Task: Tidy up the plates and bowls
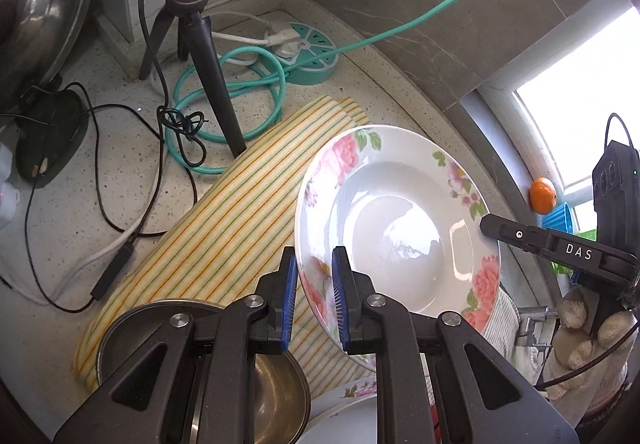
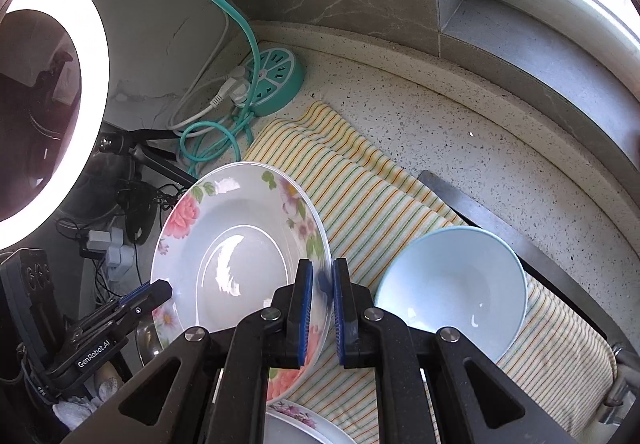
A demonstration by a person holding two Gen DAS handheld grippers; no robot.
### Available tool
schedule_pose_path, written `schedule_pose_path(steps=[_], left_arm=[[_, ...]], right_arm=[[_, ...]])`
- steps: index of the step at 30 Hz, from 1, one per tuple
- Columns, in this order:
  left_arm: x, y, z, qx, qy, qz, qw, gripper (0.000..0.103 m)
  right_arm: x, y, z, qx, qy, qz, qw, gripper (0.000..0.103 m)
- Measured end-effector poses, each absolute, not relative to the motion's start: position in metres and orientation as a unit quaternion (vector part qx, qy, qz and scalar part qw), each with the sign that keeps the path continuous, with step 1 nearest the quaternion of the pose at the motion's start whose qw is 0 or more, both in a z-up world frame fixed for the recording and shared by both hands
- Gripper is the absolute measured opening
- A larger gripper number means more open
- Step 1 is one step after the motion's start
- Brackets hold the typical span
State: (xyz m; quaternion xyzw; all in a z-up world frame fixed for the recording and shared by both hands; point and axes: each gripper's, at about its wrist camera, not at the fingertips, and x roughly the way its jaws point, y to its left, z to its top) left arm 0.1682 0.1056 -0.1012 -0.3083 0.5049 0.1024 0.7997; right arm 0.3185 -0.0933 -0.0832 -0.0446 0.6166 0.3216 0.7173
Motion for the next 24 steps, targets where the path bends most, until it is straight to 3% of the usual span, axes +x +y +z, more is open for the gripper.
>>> schedule_pose_path(steps=[24], left_arm=[[0.121, 0.075, -0.081, -0.257, 0.518, 0.008, 0.816, 0.015]], right_arm=[[0.226, -0.163, -0.060, 0.019, 0.601, 0.255, 0.757, 0.009]])
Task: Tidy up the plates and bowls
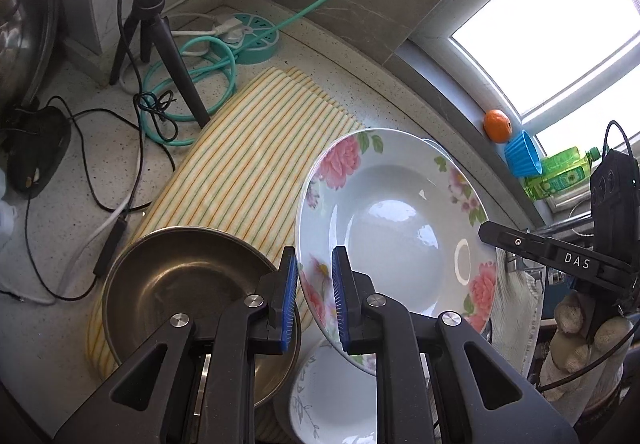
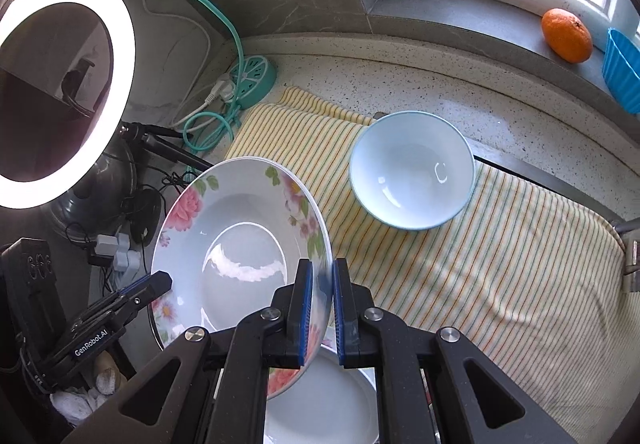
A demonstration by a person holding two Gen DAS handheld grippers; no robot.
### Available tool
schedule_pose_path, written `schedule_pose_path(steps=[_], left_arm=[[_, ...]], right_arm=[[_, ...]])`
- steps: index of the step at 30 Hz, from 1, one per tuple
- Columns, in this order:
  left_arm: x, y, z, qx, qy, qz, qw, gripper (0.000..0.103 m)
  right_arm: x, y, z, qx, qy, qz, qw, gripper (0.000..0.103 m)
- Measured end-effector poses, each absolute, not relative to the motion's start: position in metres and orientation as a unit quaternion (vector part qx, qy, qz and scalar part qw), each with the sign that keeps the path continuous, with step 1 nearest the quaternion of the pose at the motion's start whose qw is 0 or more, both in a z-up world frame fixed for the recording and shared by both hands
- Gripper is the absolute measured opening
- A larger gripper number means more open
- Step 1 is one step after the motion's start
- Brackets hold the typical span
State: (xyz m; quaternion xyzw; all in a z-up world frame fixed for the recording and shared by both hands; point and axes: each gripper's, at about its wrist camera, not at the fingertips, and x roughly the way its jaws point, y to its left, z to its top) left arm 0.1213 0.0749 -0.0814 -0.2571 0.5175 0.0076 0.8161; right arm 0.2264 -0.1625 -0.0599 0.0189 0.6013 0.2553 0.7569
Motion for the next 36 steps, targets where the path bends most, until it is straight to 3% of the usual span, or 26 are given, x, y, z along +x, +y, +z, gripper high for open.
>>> schedule_pose_path(steps=[36], left_arm=[[0.066, 0.025, -0.101, -0.176, 0.560, -0.094, 0.804, 0.015]], right_arm=[[0.091, -0.253, -0.102, 0.137, 0.597, 0.165, 0.773, 0.009]])
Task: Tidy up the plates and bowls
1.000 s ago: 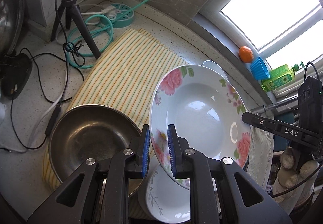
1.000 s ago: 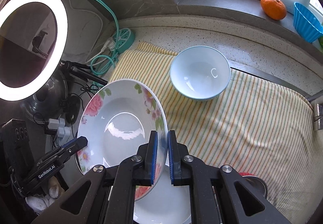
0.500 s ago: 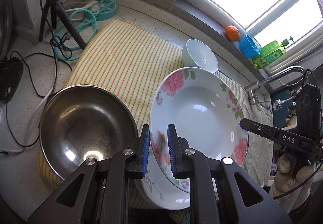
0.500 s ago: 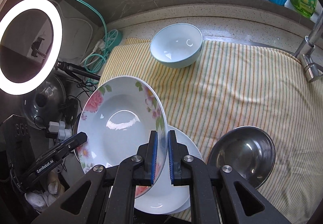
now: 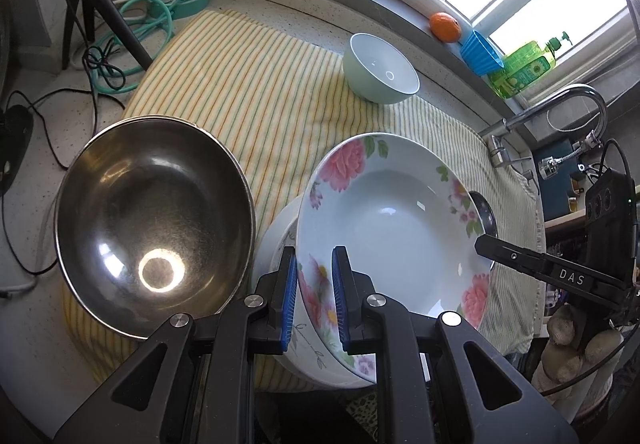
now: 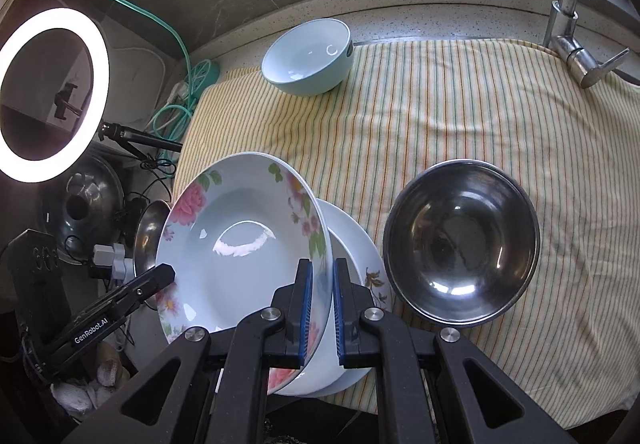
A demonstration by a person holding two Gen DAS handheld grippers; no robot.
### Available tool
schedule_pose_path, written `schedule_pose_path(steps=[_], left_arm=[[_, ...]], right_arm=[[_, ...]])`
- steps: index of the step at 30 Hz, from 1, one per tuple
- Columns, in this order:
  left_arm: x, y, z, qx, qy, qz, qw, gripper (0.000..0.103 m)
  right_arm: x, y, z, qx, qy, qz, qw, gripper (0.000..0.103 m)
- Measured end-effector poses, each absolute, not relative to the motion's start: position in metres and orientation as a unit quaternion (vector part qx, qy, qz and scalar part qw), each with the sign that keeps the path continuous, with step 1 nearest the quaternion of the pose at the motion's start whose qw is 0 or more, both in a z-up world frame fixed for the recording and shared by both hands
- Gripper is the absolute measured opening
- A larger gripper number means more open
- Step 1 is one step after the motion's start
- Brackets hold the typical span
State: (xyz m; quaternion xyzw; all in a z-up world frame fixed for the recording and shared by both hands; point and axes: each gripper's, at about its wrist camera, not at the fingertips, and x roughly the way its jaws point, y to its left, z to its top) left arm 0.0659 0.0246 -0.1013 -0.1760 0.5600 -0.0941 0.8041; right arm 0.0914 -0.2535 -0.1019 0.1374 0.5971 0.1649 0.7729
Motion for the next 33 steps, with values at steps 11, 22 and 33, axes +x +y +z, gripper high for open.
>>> schedule_pose_path(steps=[11, 22, 33], left_arm=[[0.057, 0.020, -0.117, -0.165, 0.580, -0.103, 0.791, 0.015], [0.055, 0.017, -0.124, -0.151, 0.585, -0.099, 0.791, 0.015], [0.054, 0.016, -0.129, -0.143, 0.590, -0.096, 0.788, 0.015]], right_arm=[[0.070, -0.263, -0.123, 0.151, 0.604, 0.154, 0.767, 0.009], [0.065, -0.261, -0.134, 0.137, 0.613, 0.150, 0.764, 0.009], [0.062, -0.254, -0.145, 0.114, 0.623, 0.145, 0.760, 0.009]])
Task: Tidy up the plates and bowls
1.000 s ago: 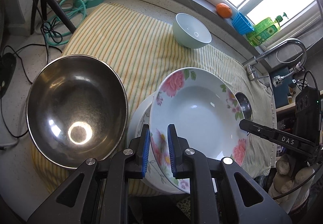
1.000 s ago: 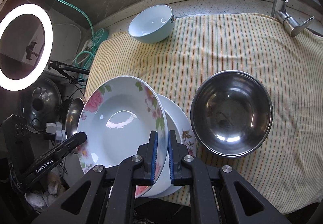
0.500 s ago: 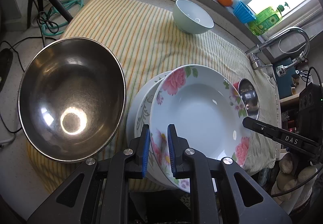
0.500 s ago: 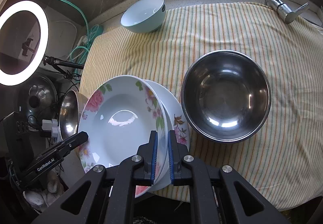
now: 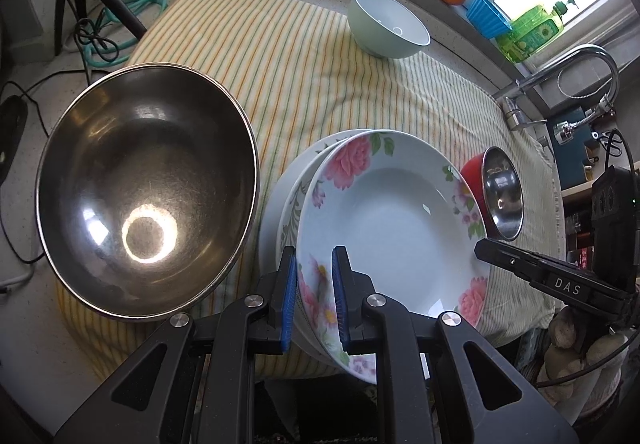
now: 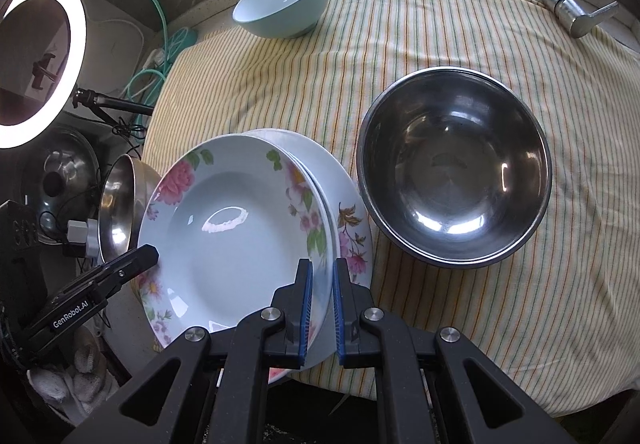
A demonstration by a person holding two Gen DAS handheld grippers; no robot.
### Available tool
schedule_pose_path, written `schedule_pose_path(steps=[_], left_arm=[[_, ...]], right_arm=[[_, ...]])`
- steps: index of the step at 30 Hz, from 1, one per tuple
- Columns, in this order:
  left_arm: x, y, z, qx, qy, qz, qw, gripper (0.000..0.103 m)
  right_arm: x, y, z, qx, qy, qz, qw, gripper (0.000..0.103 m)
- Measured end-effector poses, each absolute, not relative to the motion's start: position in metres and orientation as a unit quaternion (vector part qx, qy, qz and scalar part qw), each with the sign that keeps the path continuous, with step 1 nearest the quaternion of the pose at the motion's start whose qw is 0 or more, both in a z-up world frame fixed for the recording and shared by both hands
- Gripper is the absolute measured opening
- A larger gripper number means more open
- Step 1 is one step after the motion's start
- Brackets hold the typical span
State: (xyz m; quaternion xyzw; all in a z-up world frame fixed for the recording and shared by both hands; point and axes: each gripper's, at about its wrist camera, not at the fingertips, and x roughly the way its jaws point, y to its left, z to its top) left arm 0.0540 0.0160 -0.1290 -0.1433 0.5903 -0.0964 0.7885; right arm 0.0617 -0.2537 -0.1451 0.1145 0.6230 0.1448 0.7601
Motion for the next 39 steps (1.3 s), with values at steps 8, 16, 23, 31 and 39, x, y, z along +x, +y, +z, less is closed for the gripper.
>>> schedule_pose_path(steps=[8, 16, 23, 31, 39], left_arm=[[0.056, 0.015, -0.134, -0.143, 0.595, -0.094, 0.786, 0.015], [0.057, 0.014, -0.137, -0.142, 0.596, -0.095, 0.784, 0.015], [0.057, 0.010, -0.137, -0.127, 0.597, -0.098, 0.786, 0.015], [0.059, 0.006, -0.141, -0.113, 0.605, -0.105, 0.781, 0.015], [0.058, 0.003, -0.135, -0.099, 0.595, -0.100, 0.791, 0.015]], right_arm=[[0.064, -0.248, -0.149, 0.107, 0.627, 0.143, 0.758, 0.009], [0.066, -0.246, -0.154, 0.102, 0.631, 0.142, 0.756, 0.009], [0.068, -0.245, -0.157, 0.099, 0.633, 0.138, 0.755, 0.009], [0.071, -0.249, -0.157, 0.102, 0.631, 0.135, 0.757, 0.009], [0.072, -0.249, -0.157, 0.106, 0.633, 0.137, 0.754, 0.011]])
